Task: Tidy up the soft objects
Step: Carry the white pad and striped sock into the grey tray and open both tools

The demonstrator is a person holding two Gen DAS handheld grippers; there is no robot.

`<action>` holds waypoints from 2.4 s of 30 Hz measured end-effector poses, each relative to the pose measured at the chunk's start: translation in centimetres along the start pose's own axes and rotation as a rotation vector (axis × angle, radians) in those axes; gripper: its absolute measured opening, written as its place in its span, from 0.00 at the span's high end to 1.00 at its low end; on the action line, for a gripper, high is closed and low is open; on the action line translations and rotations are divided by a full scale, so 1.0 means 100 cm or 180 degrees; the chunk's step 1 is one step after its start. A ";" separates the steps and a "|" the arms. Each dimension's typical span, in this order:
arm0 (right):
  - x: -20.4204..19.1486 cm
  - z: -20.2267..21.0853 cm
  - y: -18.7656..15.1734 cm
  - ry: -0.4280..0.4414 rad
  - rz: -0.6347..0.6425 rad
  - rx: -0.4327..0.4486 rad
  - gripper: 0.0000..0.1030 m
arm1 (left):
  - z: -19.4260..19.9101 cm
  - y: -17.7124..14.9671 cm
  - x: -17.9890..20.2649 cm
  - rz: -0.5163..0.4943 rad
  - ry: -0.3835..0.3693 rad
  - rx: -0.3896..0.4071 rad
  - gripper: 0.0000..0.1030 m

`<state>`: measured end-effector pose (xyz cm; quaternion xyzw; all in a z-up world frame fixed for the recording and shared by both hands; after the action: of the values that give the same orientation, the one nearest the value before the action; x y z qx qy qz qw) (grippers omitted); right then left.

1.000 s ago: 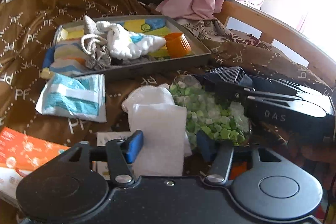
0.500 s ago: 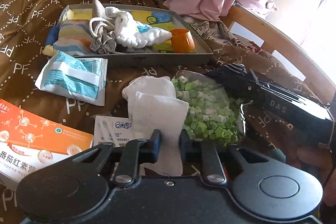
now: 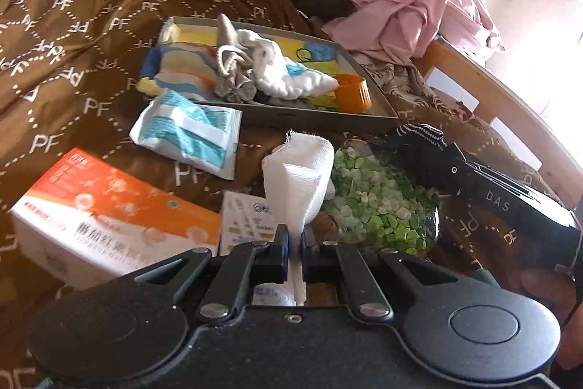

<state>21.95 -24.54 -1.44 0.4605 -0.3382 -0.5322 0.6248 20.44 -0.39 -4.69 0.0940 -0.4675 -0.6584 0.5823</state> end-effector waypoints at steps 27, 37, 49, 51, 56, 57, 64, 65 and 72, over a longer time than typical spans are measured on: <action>-0.022 0.002 0.067 0.0338 0.0140 0.0216 0.93 | 0.015 0.104 -0.003 -0.0269 -0.0231 0.0374 0.95; -0.013 -0.105 0.153 0.0216 0.0340 0.0376 0.93 | -0.048 0.177 -0.012 -0.0362 -0.0358 0.0748 0.95; 0.024 -0.193 0.165 -0.0146 0.0324 -0.0053 0.92 | -0.162 0.196 -0.017 0.0041 -0.0650 0.0700 0.95; 0.031 -0.199 0.157 -0.0186 0.0293 -0.0144 0.92 | -0.175 0.192 -0.015 0.0044 -0.0691 0.0604 0.94; 0.041 -0.211 0.138 -0.0214 0.0293 -0.0402 0.92 | -0.200 0.185 -0.015 0.0074 -0.0703 0.0475 0.94; 0.043 -0.213 0.136 -0.0214 0.0290 -0.0440 0.92 | -0.203 0.184 -0.015 0.0077 -0.0709 0.0455 0.94; 0.040 -0.219 0.114 -0.0195 0.0269 -0.0657 0.91 | -0.213 0.173 -0.020 0.0153 -0.0721 0.0381 0.93; 0.039 -0.219 0.112 -0.0187 0.0268 -0.0666 0.91 | -0.214 0.172 -0.019 0.0149 -0.0721 0.0382 0.92; 0.042 -0.212 0.111 -0.0185 0.0191 -0.0672 0.81 | -0.207 0.172 -0.016 0.0119 -0.0672 0.0465 0.81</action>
<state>46.05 -23.99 1.31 0.3662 -0.3119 -0.5590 0.6754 46.43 -7.59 -4.21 0.0576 -0.5745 -0.6179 0.5337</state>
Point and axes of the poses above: each gripper's, at about its wrist camera, not at the fingertips, and z roughly against the way its jaws point, x to its right, y to its top, the point moved 4 cm from there along -z, roughly the way its jaws point, and after that the axes turned 5 degrees about -y, right-handed, at the moved point
